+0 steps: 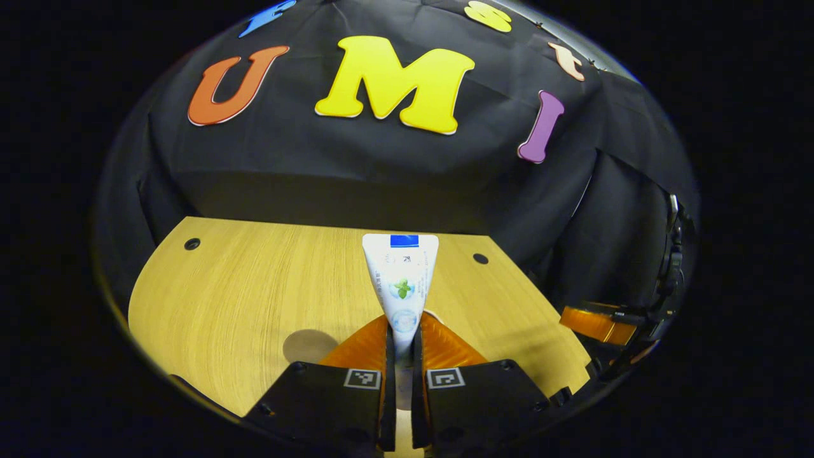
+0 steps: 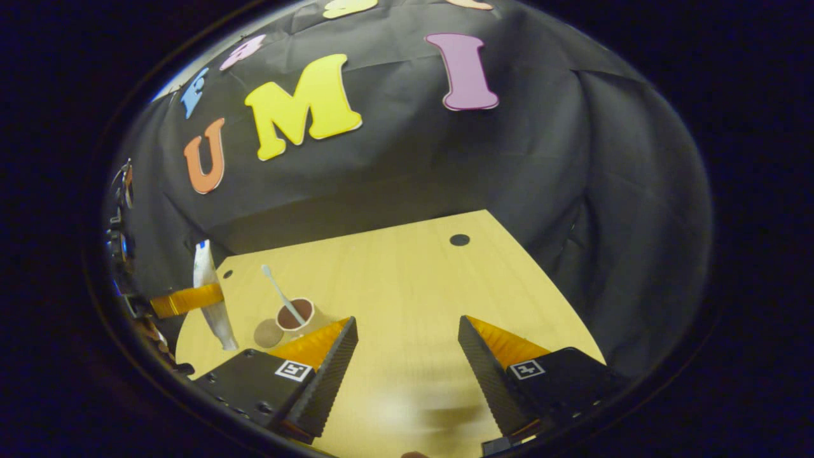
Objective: Put the toothbrush and toothpaste on the desktop into the cup, then pick up the cup and place it on the coaster on the desktop.
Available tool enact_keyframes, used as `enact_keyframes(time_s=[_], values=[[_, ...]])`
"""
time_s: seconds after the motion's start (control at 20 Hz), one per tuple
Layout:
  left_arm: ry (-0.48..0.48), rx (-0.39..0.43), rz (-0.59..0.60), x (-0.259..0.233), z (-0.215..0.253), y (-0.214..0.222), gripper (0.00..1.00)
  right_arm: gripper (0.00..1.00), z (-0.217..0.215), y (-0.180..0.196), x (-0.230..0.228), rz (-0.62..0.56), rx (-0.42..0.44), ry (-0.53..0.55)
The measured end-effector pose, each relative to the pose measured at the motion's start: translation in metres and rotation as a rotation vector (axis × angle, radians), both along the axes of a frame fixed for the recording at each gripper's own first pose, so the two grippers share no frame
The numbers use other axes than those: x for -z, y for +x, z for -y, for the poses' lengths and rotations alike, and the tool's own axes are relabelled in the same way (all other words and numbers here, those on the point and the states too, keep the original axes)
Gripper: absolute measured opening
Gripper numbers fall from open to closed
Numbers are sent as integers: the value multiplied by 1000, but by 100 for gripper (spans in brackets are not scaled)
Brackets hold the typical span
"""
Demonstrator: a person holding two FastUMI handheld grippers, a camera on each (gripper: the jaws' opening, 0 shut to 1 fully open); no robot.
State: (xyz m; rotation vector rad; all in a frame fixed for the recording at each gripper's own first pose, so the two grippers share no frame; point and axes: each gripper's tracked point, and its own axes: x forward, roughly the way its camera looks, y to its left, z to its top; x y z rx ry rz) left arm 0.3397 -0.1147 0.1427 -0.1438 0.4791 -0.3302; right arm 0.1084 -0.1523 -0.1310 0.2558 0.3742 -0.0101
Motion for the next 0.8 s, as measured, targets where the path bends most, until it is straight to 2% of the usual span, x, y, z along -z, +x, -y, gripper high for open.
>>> enact_keyframes(time_s=[0.35,0.55,0.8], values=[[7,-23,244,-34,50,48,12,96,49,-17,31,-65,32,22],[55,-25,265,-12,61,64,12,96,58,-19,42,-89,29,19],[65,-13,254,17,65,71,12,97,57,-24,57,-122,0,-8]])
